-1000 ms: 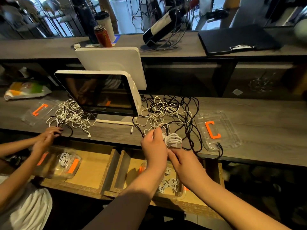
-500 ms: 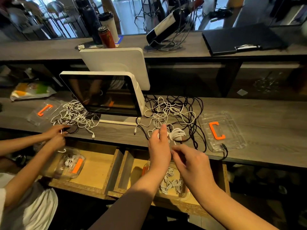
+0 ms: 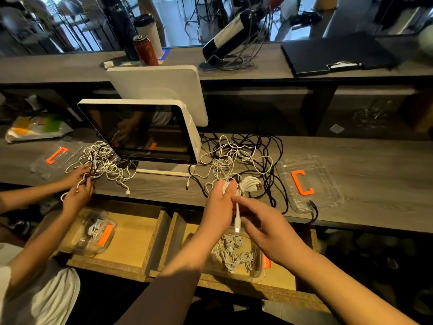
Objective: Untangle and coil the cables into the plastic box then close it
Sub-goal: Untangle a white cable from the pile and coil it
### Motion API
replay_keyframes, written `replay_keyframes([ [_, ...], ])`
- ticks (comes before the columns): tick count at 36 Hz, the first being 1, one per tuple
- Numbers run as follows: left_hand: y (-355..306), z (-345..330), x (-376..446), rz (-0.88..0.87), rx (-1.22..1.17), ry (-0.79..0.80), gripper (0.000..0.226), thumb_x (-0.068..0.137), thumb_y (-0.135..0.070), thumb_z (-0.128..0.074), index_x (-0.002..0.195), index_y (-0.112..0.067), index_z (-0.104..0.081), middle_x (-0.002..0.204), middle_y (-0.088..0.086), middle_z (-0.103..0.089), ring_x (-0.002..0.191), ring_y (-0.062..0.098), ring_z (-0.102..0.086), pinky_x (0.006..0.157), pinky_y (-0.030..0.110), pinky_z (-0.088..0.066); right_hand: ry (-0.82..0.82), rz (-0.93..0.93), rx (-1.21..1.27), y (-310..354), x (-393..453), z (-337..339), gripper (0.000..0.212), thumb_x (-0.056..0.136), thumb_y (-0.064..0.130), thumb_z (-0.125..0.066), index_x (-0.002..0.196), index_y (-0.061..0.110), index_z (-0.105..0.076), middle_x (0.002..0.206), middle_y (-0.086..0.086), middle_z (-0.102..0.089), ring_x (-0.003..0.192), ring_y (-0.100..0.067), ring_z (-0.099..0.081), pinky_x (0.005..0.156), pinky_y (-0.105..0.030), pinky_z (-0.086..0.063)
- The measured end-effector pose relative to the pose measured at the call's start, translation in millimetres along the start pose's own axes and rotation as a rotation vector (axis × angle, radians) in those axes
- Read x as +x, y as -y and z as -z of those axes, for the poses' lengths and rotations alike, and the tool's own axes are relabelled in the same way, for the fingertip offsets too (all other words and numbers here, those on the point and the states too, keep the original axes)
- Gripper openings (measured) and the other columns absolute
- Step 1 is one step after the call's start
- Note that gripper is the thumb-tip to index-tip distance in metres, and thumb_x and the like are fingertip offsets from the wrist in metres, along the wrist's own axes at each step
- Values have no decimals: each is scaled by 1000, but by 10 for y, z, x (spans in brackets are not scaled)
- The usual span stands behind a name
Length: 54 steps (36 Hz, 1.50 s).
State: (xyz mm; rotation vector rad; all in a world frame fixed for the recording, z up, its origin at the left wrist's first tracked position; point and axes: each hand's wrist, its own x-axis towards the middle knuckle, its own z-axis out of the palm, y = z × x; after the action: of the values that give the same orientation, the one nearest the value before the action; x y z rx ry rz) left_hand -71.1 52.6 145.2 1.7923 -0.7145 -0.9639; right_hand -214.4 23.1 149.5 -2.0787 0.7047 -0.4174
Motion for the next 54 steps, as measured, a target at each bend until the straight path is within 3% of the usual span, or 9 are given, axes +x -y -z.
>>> replay_keyframes([
  [4,35,-45,-71,-72,41,-25,20,101,-29,-56,90,-16,-65,85,7,-68,77,23,-63,70,37,-51,-180,148,-279,31,25,15,34,96,36,-50,123,24,-66,106,5,-72,93,-13,-69,78,-32,-59],
  [7,93,-73,-160,-97,66,-24,15,98,-13,-60,89,-22,-67,86,3,-69,79,15,-64,67,27,-49,-279,114,-330,24,57,21,29,94,34,-53,112,20,-70,103,4,-60,77,-14,-63,62,-30,-56],
  [10,127,-86,-204,-83,56,-83,32,92,2,-58,85,-28,-64,82,-2,-68,73,9,-61,61,19,-46,-351,107,-283,2,91,15,24,95,27,-55,110,16,-72,104,4,-62,84,-11,-62,70,-26,-54],
  [15,131,-94,-244,-30,-73,-104,23,89,2,-64,97,-20,-60,70,4,-67,52,10,-58,53,26,-47,-388,17,-76,13,66,3,23,94,20,-65,117,22,-62,87,11,-69,82,-3,-65,69,-13,-51],
  [26,114,-14,-301,121,-451,139,28,96,-7,-63,123,-13,-67,107,6,-76,95,15,-74,74,24,-58,-468,-14,104,-34,92,30,25,93,11,-66,114,25,-68,79,13,-68,74,-2,-66,62,-11,-47],
  [33,105,-2,-255,143,-588,124,33,92,-3,-65,124,-11,-65,107,13,-76,97,23,-73,79,26,-60,-495,-12,-21,-86,111,75,47,89,-3,-67,123,29,-65,87,5,-68,81,-5,-60,70,-13,-46],
  [40,139,-26,-205,119,-605,26,37,92,-3,-66,128,-8,-65,108,9,-76,99,22,-74,77,25,-60,-330,-126,-240,-12,132,57,38,91,4,-65,124,22,-69,93,1,-57,83,-10,-52,70,-10,-36],
  [45,169,-34,-214,29,-433,28,37,93,-3,-66,128,-12,-65,98,-4,-78,92,13,-75,77,21,-59,-260,-123,-347,-23,150,38,35,89,4,-66,120,20,-71,89,3,-49,79,-14,-50,68,-26,-40],
  [54,241,-24,-159,-111,-197,22,36,91,-3,-70,119,-25,-70,115,4,-67,84,10,-70,75,23,-59,-230,-111,-370,-108,183,88,6,87,8,-67,89,13,-68,82,2,-65,78,-18,-62,68,-38,-52],
])
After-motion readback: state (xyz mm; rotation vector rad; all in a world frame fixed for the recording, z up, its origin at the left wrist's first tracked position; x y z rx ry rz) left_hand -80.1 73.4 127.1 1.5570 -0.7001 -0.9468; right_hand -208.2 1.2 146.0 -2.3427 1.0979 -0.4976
